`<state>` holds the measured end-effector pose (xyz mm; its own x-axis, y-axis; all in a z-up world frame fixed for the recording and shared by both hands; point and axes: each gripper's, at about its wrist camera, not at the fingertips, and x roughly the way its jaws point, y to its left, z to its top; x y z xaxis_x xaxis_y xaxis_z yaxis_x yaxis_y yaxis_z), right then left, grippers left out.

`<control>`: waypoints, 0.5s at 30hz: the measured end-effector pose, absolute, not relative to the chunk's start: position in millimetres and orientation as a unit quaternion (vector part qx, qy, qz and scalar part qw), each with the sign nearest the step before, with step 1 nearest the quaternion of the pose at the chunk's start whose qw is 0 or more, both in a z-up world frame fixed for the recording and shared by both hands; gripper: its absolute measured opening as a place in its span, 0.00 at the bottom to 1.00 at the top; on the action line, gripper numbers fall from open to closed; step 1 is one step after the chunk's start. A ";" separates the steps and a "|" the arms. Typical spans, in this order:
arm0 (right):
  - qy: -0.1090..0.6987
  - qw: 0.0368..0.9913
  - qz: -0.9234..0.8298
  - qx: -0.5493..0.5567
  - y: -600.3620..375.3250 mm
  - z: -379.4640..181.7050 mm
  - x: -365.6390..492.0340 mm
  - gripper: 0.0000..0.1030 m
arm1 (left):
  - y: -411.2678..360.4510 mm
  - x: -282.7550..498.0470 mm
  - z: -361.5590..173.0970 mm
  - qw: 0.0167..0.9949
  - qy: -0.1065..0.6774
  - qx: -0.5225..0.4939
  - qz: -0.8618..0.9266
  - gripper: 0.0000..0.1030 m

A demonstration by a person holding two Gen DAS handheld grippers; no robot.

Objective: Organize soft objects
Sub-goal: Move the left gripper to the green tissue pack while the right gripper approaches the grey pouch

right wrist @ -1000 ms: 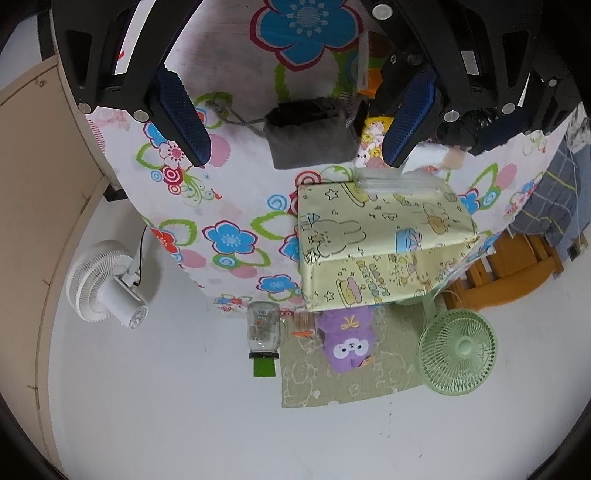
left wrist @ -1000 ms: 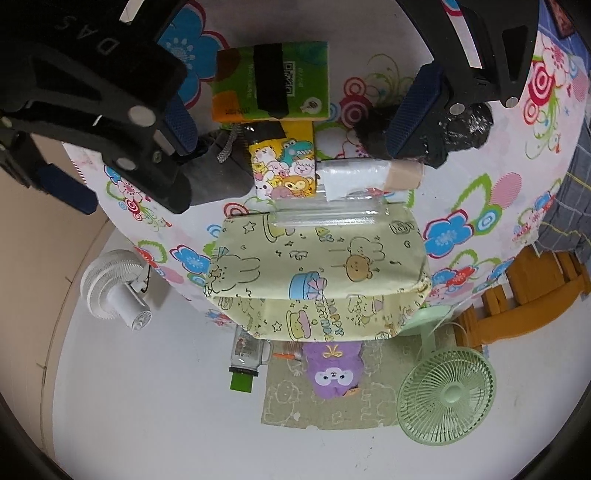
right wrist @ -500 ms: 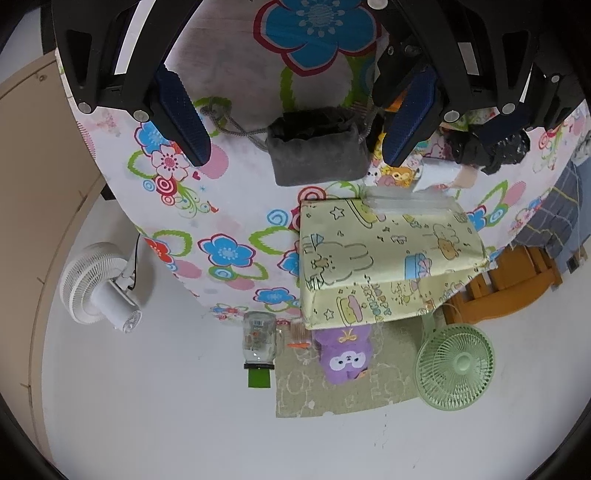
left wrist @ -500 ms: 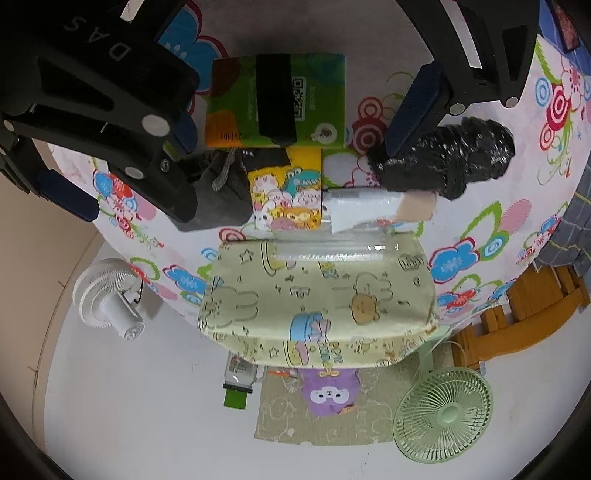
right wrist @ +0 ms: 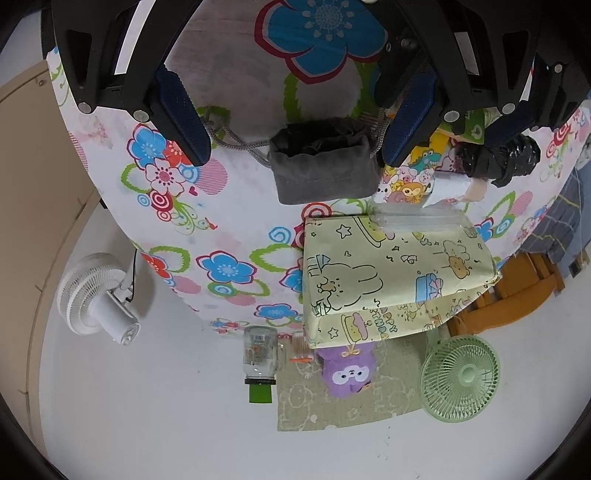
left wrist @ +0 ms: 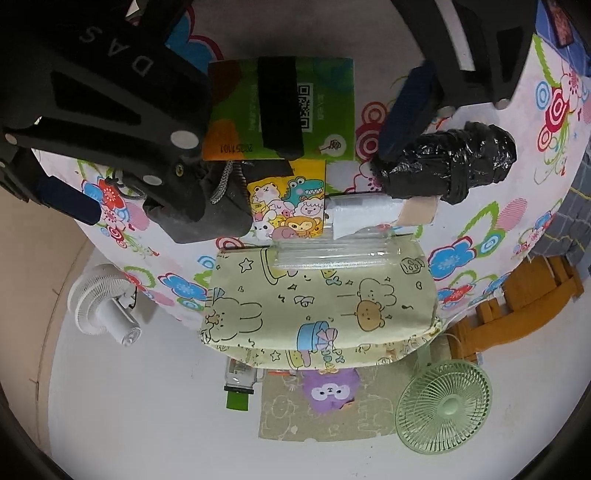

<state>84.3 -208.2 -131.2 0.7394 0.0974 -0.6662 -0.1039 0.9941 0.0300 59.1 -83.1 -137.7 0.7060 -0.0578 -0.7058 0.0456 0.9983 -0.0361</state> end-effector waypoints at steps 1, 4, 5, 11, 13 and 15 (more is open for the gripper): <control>0.357 0.932 0.055 -0.006 -207.4 -131.6 85.0 0.93 | -82.9 59.5 -138.2 0.923 0.384 -0.009 -0.028 0.81; 0.359 0.932 0.057 -0.005 -205.6 -133.3 87.4 0.93 | -79.8 61.5 -141.1 0.920 0.390 -0.016 -0.032 0.73; 0.359 0.932 0.057 -0.005 -205.1 -133.7 88.2 0.93 | -79.2 61.9 -141.7 0.920 0.390 -0.017 -0.032 0.73; 0.364 0.929 0.060 -0.008 -200.4 -137.6 95.2 0.93 | -75.6 63.3 -139.6 0.924 0.380 -0.023 -0.029 0.72; 0.364 0.930 0.057 -0.011 -199.4 -139.0 97.5 0.93 | -73.7 65.4 -138.7 0.924 0.379 -0.024 -0.028 0.72; 0.363 0.930 0.056 -0.013 -197.9 -140.5 100.2 0.93 | -72.1 69.1 -139.5 0.923 0.383 -0.024 -0.027 0.72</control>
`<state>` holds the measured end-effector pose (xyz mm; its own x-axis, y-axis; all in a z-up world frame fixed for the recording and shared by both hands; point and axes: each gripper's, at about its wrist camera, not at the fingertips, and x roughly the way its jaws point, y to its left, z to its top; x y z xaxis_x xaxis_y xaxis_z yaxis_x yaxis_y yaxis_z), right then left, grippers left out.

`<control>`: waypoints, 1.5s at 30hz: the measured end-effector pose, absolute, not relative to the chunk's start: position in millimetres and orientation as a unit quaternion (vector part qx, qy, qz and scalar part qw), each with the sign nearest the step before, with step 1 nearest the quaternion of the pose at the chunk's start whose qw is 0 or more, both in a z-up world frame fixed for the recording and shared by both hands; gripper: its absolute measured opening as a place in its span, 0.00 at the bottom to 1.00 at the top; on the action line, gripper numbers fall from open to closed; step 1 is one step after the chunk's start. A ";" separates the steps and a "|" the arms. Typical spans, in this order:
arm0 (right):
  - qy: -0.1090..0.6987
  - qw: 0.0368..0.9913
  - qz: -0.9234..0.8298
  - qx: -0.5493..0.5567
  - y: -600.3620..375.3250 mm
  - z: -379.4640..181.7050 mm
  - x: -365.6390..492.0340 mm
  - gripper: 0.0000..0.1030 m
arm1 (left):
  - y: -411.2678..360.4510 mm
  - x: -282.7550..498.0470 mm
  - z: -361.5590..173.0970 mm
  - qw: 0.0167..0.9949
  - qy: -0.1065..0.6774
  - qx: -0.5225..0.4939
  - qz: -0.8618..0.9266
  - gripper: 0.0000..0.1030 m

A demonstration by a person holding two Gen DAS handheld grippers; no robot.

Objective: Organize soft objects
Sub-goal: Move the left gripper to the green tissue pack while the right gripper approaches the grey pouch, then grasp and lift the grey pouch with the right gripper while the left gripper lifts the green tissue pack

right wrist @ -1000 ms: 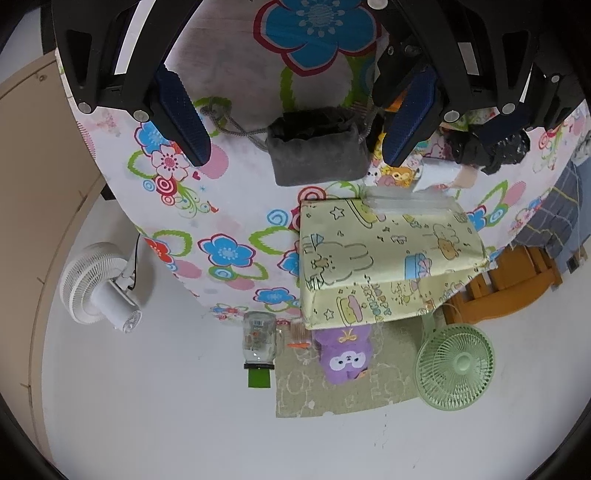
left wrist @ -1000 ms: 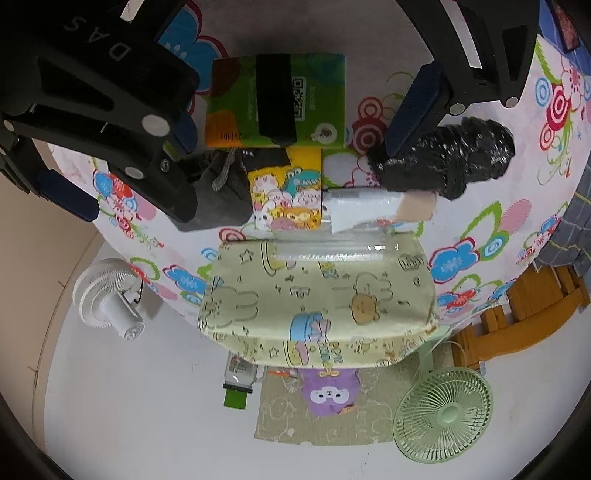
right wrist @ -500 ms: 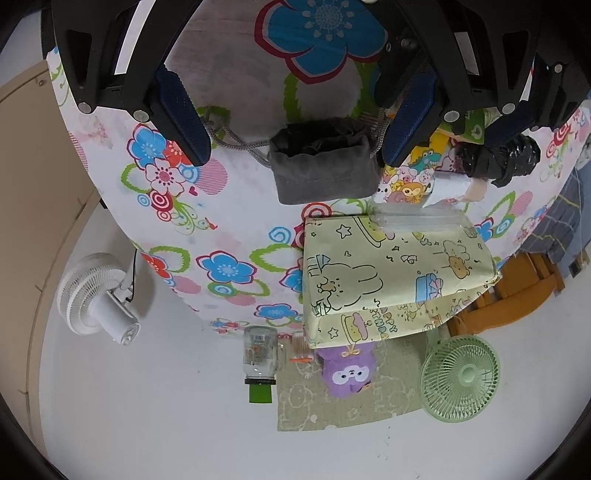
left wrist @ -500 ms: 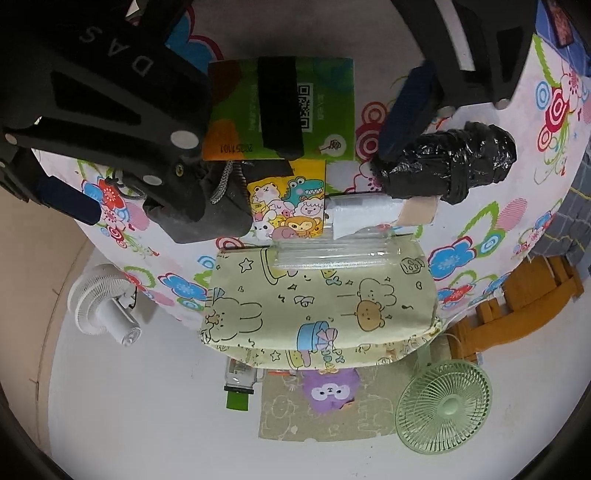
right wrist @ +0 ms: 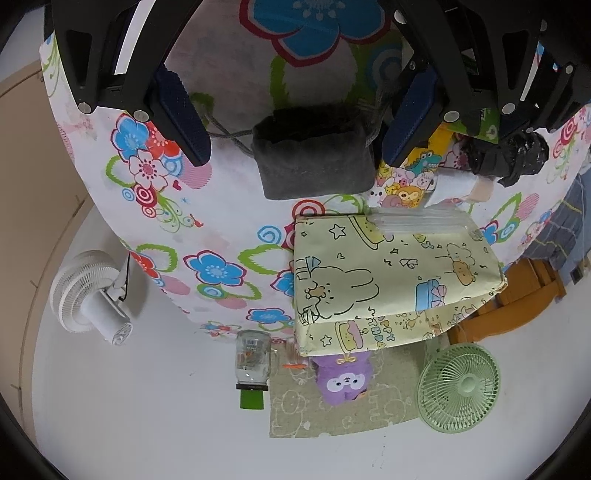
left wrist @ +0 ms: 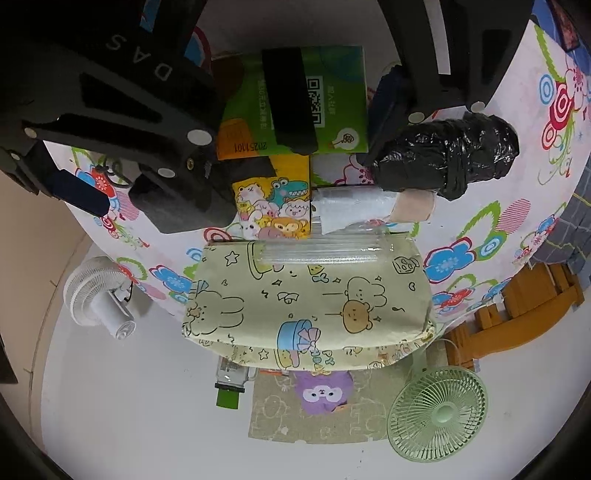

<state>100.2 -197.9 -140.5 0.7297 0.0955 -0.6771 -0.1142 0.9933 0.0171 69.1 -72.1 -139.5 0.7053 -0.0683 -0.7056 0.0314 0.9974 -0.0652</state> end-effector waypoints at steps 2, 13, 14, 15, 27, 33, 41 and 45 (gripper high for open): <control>0.365 0.929 0.058 -0.013 -197.1 -142.5 103.5 0.93 | -71.1 72.5 -140.9 0.921 0.387 -0.025 -0.028 0.72; 0.395 0.916 0.064 -0.001 -194.9 -154.3 120.5 0.80 | -73.2 83.4 -144.9 0.916 0.399 -0.014 -0.040 0.72; 0.401 0.914 0.065 0.001 -194.9 -155.3 121.8 0.78 | -73.2 84.0 -145.0 0.916 0.400 -0.014 -0.041 0.72; 0.404 0.912 0.067 0.004 -195.1 -156.4 122.6 0.76 | -73.3 84.4 -145.4 0.915 0.401 -0.014 -0.042 0.72; 0.402 0.913 0.070 0.000 -190.0 -148.8 113.8 0.47 | -72.8 83.0 -143.4 0.916 0.399 -0.015 -0.047 0.72; 0.396 0.915 0.073 0.007 -190.5 -141.8 106.5 0.45 | -72.6 77.9 -137.9 0.918 0.393 -0.014 -0.049 0.72; 0.380 0.922 0.069 0.004 -188.5 -128.2 95.8 0.45 | -70.1 68.9 -126.4 0.923 0.381 -0.018 -0.053 0.72; 0.370 0.926 0.067 0.005 -187.6 -120.0 90.9 0.45 | -68.7 64.8 -119.5 0.927 0.371 -0.018 -0.053 0.72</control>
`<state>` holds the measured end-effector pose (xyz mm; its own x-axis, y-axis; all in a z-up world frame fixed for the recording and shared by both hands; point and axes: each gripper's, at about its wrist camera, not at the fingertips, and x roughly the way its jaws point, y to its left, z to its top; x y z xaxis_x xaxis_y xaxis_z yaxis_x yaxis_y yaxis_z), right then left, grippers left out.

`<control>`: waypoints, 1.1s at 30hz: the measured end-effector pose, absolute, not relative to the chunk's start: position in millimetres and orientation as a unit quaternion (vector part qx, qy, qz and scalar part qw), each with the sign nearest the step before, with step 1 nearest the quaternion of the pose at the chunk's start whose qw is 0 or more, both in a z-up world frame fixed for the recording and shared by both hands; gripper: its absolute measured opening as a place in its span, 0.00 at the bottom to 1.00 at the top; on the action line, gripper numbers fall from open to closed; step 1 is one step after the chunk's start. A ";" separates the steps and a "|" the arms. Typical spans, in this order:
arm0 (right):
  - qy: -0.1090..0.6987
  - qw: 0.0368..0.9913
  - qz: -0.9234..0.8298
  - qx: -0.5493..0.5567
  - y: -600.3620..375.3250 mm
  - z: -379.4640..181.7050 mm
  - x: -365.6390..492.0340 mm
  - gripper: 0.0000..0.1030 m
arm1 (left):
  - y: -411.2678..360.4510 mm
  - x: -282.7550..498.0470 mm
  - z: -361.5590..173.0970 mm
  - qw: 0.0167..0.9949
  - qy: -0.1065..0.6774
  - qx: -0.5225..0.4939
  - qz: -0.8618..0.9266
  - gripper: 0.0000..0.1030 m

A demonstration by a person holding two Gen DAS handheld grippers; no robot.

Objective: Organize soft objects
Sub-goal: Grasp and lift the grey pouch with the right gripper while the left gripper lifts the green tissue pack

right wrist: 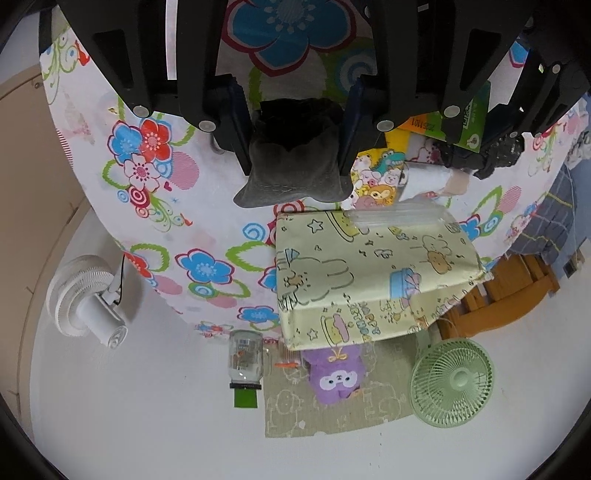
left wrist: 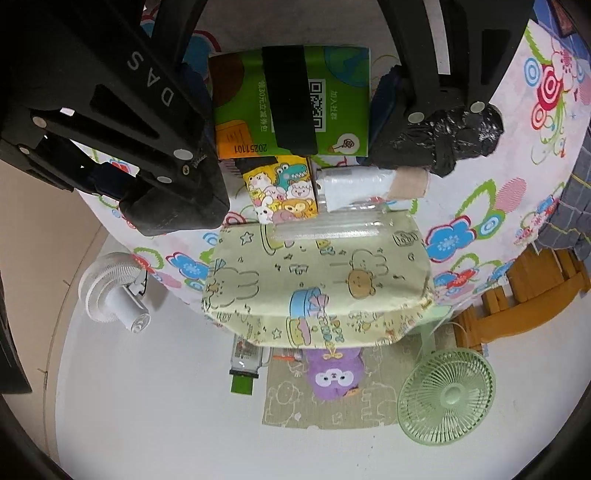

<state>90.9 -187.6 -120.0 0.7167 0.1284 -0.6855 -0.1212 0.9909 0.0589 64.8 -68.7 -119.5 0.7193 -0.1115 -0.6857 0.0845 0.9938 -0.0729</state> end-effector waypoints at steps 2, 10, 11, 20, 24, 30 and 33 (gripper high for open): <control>0.364 0.929 0.067 0.006 -186.7 -115.2 87.6 0.45 | -68.2 62.2 -114.7 0.929 0.366 -0.016 -0.054 0.72; 0.343 0.937 0.064 0.007 -183.4 -96.2 76.6 0.45 | -66.2 53.1 -96.0 0.936 0.348 -0.013 -0.057 0.72; 0.340 0.938 0.064 0.007 -182.7 -93.7 75.0 0.45 | -65.8 52.9 -94.5 0.936 0.348 -0.013 -0.058 0.72; 0.324 0.944 0.061 0.004 -179.8 -75.6 66.6 0.45 | -63.0 47.9 -77.6 0.940 0.335 -0.014 -0.063 0.72; 0.318 0.946 0.059 0.005 -178.3 -67.0 62.9 0.45 | -61.9 47.6 -69.9 0.942 0.330 -0.012 -0.065 0.72; 0.307 0.950 0.059 0.004 -175.5 -51.2 60.2 0.45 | -58.8 45.4 -54.7 0.946 0.317 -0.011 -0.065 0.72; 0.299 0.952 0.059 0.000 -174.0 -44.3 58.4 0.45 | -57.4 43.8 -46.9 0.949 0.308 -0.013 -0.065 0.72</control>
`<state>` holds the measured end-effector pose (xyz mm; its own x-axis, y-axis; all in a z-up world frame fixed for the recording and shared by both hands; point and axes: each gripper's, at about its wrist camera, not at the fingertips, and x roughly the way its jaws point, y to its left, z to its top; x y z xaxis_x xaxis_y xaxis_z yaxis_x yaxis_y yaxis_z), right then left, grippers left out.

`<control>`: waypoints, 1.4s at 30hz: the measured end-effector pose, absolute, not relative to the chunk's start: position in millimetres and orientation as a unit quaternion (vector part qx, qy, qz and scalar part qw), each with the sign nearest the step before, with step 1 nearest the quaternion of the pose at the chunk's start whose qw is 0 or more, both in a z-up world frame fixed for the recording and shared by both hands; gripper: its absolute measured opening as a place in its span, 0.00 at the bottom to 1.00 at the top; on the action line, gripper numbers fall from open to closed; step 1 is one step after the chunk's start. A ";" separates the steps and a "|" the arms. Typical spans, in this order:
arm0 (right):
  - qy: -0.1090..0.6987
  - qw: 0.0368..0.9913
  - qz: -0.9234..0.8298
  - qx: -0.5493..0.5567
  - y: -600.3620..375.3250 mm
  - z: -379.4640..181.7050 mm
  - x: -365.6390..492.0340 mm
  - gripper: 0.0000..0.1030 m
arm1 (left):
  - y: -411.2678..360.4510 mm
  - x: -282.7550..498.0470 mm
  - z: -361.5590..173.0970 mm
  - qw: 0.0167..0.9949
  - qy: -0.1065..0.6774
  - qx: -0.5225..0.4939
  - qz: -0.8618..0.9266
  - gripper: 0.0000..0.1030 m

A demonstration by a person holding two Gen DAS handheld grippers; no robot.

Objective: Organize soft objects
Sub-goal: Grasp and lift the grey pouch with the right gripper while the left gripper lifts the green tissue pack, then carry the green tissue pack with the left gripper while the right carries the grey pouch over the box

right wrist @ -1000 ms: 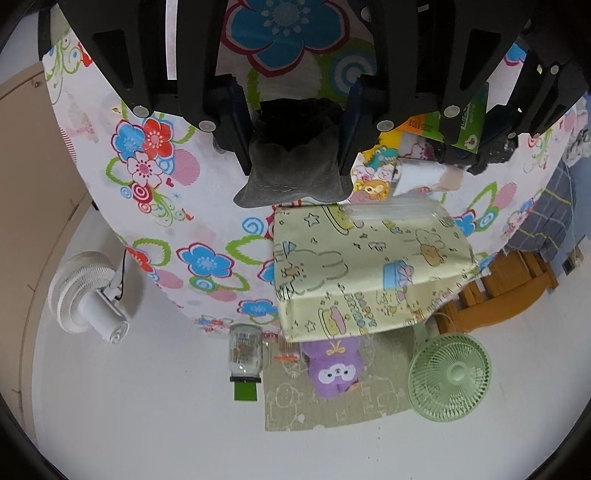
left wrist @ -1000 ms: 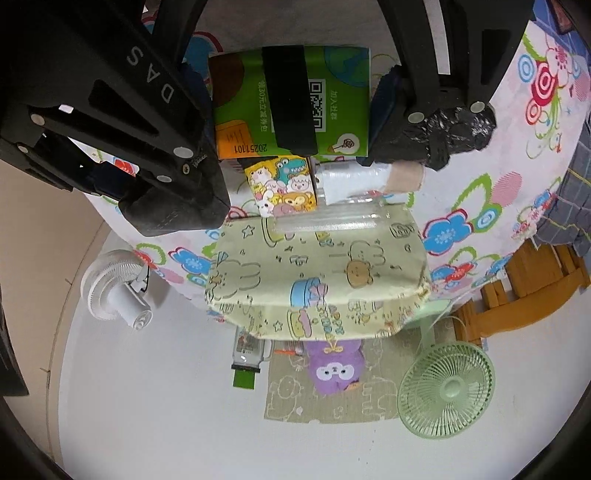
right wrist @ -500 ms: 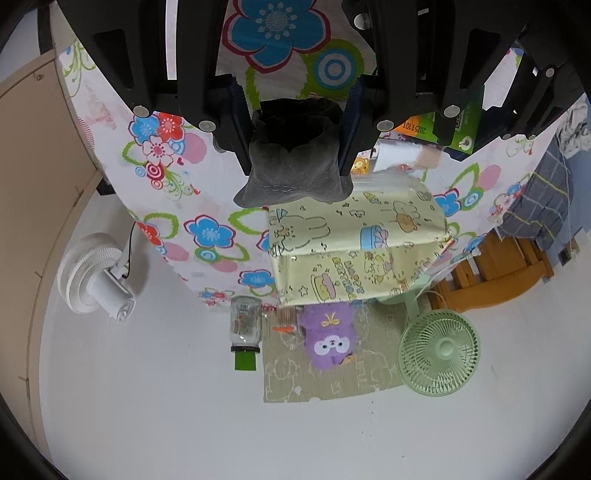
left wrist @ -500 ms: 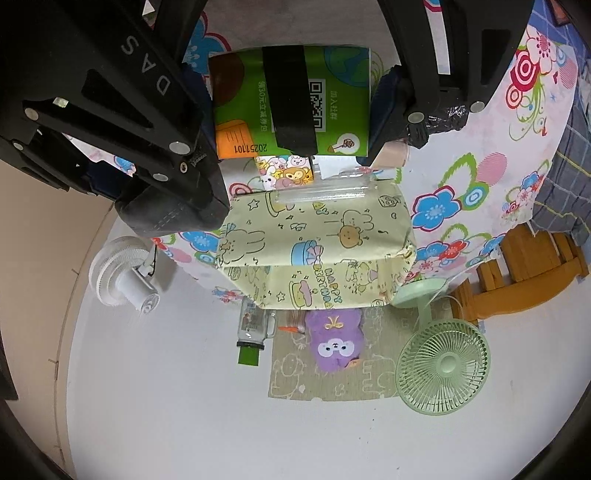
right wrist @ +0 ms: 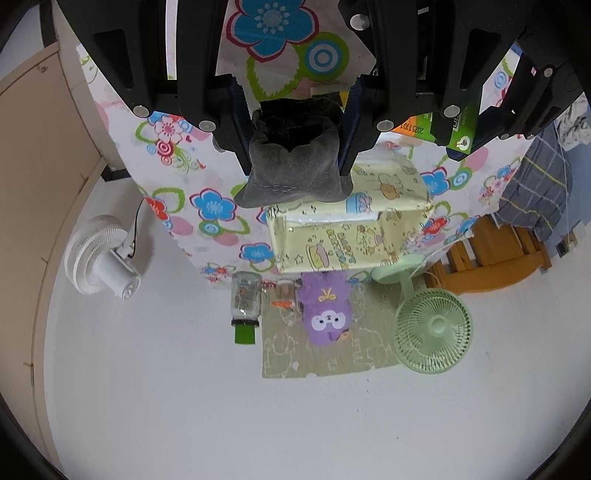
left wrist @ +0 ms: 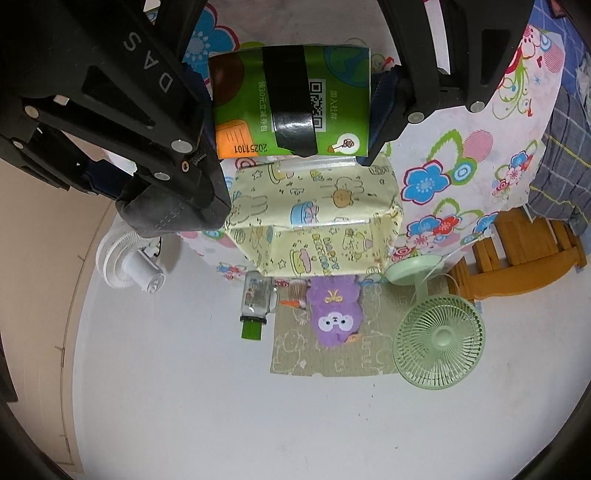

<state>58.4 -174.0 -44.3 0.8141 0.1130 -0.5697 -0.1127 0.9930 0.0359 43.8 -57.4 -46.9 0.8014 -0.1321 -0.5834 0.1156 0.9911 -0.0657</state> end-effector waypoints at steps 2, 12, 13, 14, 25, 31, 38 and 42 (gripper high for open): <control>0.296 0.954 0.058 -0.001 -172.4 -40.4 57.3 0.45 | -57.0 42.9 -42.9 0.950 0.304 -0.016 -0.065 0.72; 0.288 0.956 0.053 0.002 -170.3 -31.8 58.5 0.45 | -55.6 45.3 -32.7 0.953 0.296 -0.008 -0.067 0.72; 0.288 0.956 0.053 0.003 -170.3 -31.4 59.0 0.45 | -55.7 46.0 -31.8 0.953 0.295 -0.007 -0.068 0.72; 0.288 0.956 0.053 0.003 -170.3 -30.3 59.6 0.45 | -55.8 46.7 -31.2 0.953 0.295 -0.006 -0.068 0.72; 0.282 0.958 0.053 0.007 -167.9 -22.5 69.7 0.45 | -54.5 55.0 -21.8 0.956 0.287 0.002 -0.070 0.72; 0.280 0.958 0.053 0.009 -167.8 -18.2 79.2 0.45 | -54.7 65.0 -16.2 0.956 0.284 0.006 -0.070 0.72; 0.277 0.959 0.063 0.006 -163.2 -13.4 92.0 0.45 | -53.2 77.2 -9.9 0.958 0.280 0.011 -0.066 0.72; 0.277 0.958 0.069 0.003 -158.7 -11.3 100.2 0.45 | -49.5 85.1 -7.3 0.958 0.280 0.009 -0.063 0.72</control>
